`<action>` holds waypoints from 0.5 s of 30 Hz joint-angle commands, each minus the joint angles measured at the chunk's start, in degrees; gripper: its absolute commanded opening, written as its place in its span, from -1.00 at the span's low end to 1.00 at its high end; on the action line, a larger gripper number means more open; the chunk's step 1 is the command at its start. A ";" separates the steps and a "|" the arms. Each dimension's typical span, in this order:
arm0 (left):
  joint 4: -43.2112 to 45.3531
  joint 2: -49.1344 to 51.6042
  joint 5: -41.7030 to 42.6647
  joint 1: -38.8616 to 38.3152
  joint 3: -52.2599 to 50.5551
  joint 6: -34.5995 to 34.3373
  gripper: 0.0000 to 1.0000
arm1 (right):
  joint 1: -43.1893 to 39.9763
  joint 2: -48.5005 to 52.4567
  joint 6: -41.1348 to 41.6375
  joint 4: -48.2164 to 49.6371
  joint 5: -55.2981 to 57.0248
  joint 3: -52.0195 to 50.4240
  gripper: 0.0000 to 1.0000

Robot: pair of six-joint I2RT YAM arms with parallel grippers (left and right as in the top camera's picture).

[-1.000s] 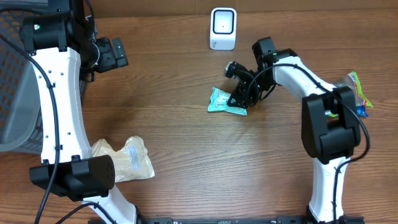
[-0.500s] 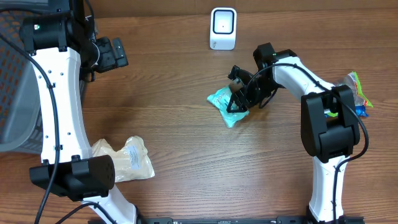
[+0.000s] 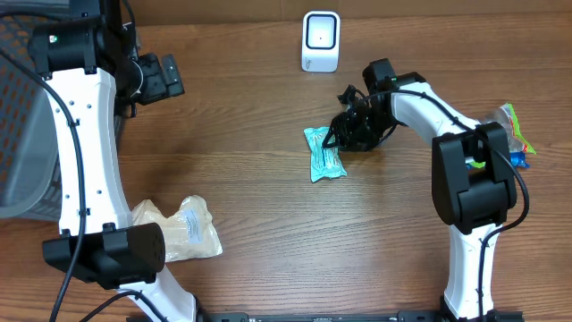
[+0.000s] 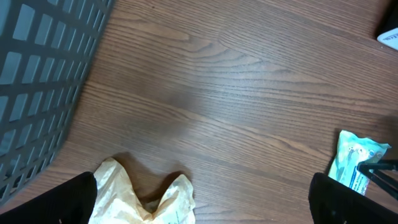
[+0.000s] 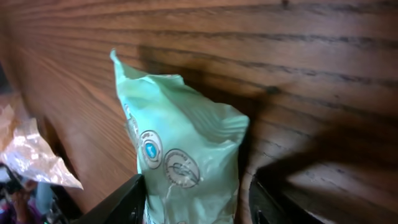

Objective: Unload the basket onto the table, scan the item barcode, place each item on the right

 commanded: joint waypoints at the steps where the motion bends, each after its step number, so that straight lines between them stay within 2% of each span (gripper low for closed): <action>1: -0.11 -0.76 0.22 0.24 0.79 1.49 0.99 | 0.35 0.39 3.91 0.63 5.57 -0.79 -0.34; 2: -0.11 -0.76 0.24 0.24 0.79 1.49 1.00 | 0.35 0.39 3.80 0.79 5.64 -0.79 -0.78; 3: -0.11 -0.76 0.22 0.24 0.79 1.49 0.99 | 0.35 0.39 3.80 0.81 5.64 -0.79 -0.92; 9: -0.11 -0.76 0.22 0.24 0.79 1.49 1.00 | -0.72 -1.36 2.23 -2.12 5.95 0.20 -0.92; 11: -0.11 -0.76 0.22 0.24 0.79 1.49 0.99 | -1.27 -5.35 2.29 -4.55 8.96 1.51 -0.92; 13: -0.11 -0.76 0.22 0.24 0.79 1.49 0.99 | -0.70 -8.59 4.52 -8.04 17.81 3.67 -0.92; 15: -0.11 -0.76 0.22 0.24 0.79 1.49 1.00 | 2.47 -10.97 9.79 -13.73 35.82 7.10 -0.92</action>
